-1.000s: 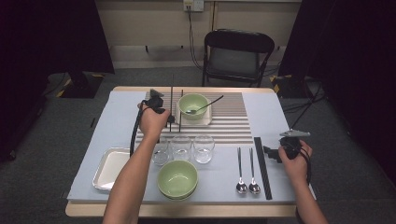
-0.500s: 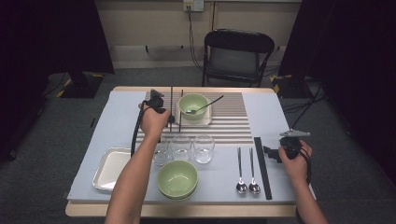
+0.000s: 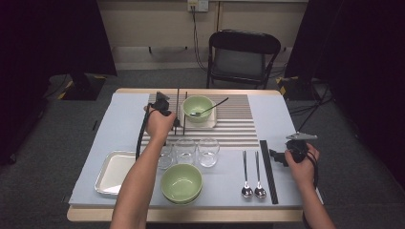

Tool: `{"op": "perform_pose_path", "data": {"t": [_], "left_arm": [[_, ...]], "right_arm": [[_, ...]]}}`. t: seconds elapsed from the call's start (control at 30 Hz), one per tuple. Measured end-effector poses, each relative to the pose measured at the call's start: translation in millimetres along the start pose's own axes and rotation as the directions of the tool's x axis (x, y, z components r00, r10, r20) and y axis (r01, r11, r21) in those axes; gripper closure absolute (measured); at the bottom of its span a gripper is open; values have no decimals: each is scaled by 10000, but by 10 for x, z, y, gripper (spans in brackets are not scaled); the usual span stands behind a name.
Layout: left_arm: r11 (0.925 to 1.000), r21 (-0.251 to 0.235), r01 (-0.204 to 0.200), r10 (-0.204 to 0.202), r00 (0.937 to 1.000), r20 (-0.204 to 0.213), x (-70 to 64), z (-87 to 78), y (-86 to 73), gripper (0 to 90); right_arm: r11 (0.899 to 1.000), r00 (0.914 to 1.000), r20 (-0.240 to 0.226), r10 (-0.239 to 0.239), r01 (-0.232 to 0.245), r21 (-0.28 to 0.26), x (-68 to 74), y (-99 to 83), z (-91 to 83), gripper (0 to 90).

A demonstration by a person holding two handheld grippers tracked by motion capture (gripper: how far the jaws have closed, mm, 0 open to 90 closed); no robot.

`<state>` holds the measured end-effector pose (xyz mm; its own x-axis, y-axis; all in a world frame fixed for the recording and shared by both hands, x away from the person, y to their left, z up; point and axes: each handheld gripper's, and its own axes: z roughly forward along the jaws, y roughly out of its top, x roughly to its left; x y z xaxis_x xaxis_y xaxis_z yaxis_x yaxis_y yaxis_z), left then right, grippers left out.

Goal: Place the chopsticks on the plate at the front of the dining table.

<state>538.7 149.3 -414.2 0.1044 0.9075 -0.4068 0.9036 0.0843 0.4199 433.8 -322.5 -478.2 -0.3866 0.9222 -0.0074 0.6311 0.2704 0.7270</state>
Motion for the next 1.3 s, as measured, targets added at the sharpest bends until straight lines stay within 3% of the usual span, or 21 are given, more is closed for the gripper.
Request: {"op": "perform_pose_path", "data": {"t": [0.17,0.43,0.57,0.87,1.0,1.17,1.3], "left_arm": [[9999,136,61,-59,9999,-115,2,14,5,863],[9999,158,41,-42,10000,33,-9,68,13,863],[9995,182,239,-239,9997,-40,-18,96,18,863],[9995,195,265,-263,9996,-141,2,110,31,862],[9992,132,389,-384,9985,-386,-11,120,42,863],[9984,171,535,-529,9980,-334,-5,147,51,863],[9986,304,429,-417,9983,-395,2,166,55,863]], "right_arm": [[10000,10000,0,0,0,1,0,0,0,164],[10000,10000,0,-11,11,-2,0,0,0,164],[10000,10000,-1,0,0,-1,0,0,0,164],[10000,10000,1,3,-3,2,0,0,0,164],[10000,10000,18,-14,14,2,0,0,1,164],[10000,10000,7,4,-4,2,0,0,0,163],[10000,10000,3,-14,14,-5,0,0,0,164]]}}
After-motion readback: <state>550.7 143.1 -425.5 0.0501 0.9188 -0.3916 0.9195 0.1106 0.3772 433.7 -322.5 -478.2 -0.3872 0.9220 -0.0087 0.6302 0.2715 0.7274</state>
